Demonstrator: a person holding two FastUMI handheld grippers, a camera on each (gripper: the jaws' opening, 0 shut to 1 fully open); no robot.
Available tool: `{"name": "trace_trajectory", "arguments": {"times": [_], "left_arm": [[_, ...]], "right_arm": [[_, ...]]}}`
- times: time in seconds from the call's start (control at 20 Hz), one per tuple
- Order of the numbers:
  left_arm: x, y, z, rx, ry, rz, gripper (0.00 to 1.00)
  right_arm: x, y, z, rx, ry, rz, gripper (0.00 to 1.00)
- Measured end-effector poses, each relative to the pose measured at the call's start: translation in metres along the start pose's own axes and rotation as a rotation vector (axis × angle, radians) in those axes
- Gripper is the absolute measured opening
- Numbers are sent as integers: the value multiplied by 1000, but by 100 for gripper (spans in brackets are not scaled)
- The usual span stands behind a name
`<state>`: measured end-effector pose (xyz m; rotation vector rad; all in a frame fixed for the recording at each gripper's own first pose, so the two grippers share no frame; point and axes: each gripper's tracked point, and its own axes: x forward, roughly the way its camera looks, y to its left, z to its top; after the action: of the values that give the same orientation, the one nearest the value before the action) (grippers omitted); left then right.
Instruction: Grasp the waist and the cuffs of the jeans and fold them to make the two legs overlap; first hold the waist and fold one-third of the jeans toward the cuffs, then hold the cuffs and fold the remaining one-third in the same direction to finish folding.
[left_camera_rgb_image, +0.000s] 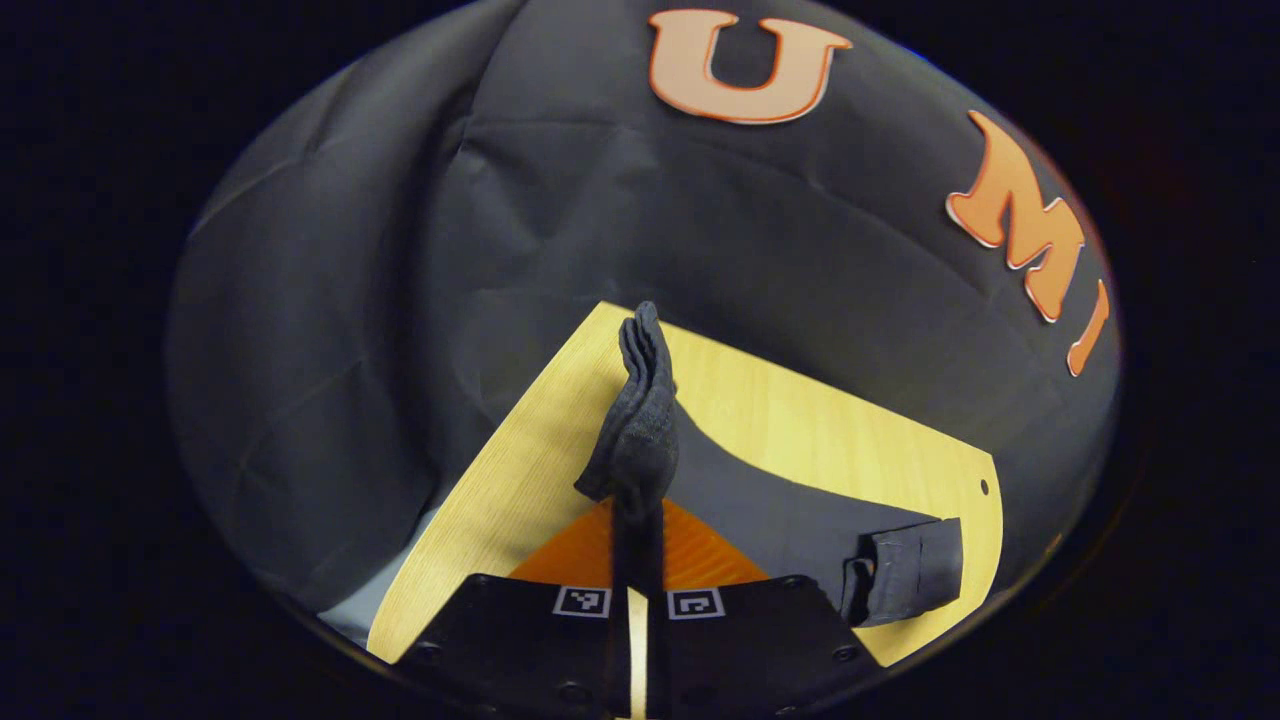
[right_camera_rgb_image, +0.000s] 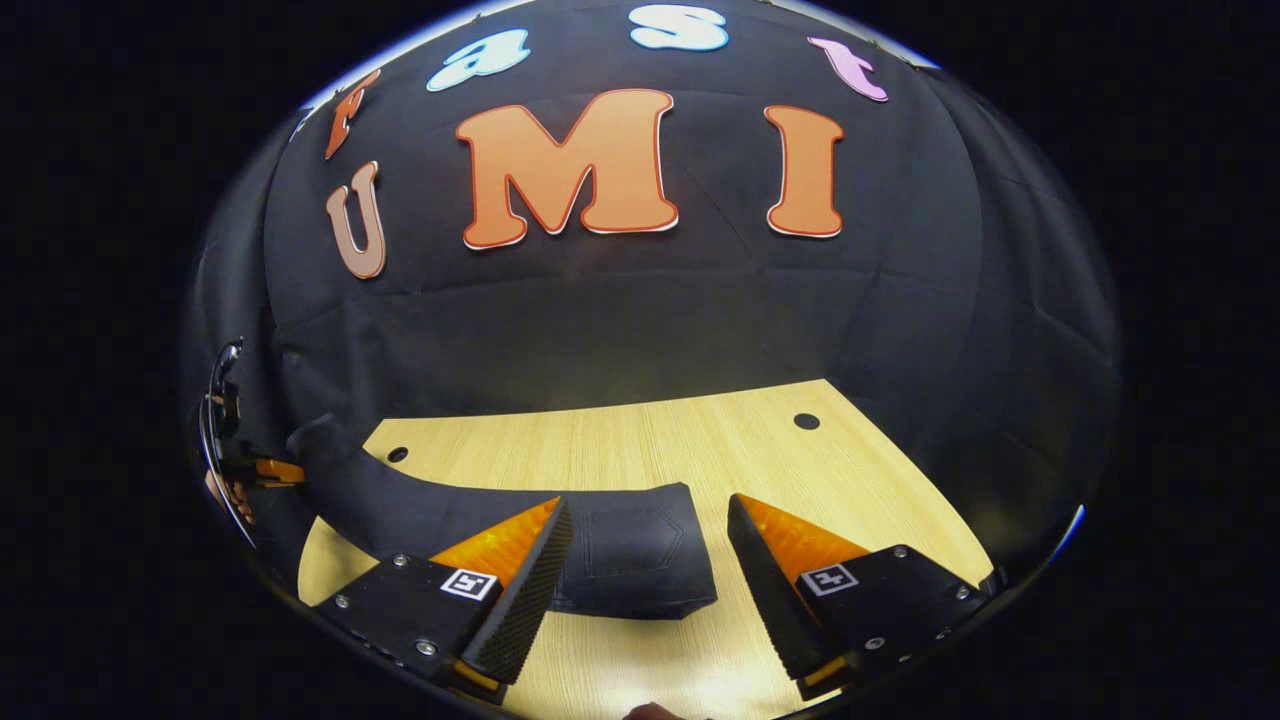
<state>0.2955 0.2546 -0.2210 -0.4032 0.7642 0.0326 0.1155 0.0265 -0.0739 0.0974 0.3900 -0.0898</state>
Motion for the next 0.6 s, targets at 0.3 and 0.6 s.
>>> {"name": "trace_trajectory", "arguments": {"times": [0.3,0.6], "left_arm": [[-33,-6,22,46,-51,-99,6],[-51,-21,27,114,-53,-174,6]], "right_arm": [[14,0,2,-4,-3,43,95],[20,-12,5,-2,-1,62,95]]}}
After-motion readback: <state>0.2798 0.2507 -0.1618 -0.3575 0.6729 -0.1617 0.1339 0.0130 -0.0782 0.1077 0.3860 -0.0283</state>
